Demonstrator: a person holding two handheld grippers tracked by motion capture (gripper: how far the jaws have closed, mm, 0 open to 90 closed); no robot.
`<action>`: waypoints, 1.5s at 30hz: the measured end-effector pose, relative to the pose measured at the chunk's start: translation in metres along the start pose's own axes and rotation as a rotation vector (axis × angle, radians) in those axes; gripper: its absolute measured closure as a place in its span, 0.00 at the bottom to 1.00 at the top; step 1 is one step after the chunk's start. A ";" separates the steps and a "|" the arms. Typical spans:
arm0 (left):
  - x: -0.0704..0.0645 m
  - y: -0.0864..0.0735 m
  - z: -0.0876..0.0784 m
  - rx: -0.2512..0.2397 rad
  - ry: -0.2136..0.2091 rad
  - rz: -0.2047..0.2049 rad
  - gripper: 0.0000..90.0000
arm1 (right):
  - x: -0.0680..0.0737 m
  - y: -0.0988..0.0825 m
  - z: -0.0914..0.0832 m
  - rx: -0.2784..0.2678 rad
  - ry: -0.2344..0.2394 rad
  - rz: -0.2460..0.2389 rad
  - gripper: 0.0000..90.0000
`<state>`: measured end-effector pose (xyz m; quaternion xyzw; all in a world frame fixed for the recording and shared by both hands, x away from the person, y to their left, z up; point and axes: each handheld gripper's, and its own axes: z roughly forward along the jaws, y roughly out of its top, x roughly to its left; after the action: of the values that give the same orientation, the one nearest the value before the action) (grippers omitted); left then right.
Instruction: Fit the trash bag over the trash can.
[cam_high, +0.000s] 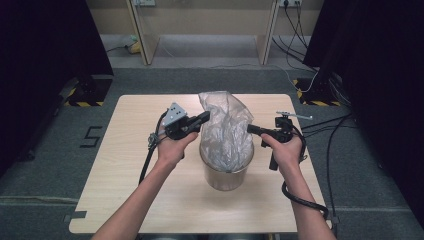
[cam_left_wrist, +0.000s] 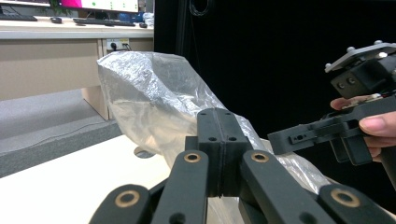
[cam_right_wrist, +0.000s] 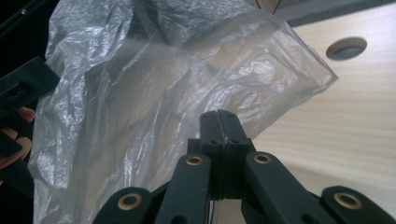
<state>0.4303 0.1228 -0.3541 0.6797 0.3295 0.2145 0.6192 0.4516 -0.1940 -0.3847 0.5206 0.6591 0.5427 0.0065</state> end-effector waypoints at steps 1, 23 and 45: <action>0.000 0.001 0.000 -0.003 0.001 0.002 1.00 | 0.003 0.001 -0.002 -0.012 -0.004 -0.021 1.00; 0.019 -0.019 -0.017 0.027 -0.015 -0.133 0.64 | 0.041 -0.014 -0.028 -0.151 -0.156 -0.490 1.00; 0.017 -0.021 -0.003 0.113 -0.028 -0.152 1.00 | 0.042 -0.014 -0.028 -0.152 -0.169 -0.506 1.00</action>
<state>0.4365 0.1376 -0.3767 0.6894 0.3831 0.1383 0.5990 0.4068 -0.1833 -0.3596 0.3808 0.7227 0.5265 0.2356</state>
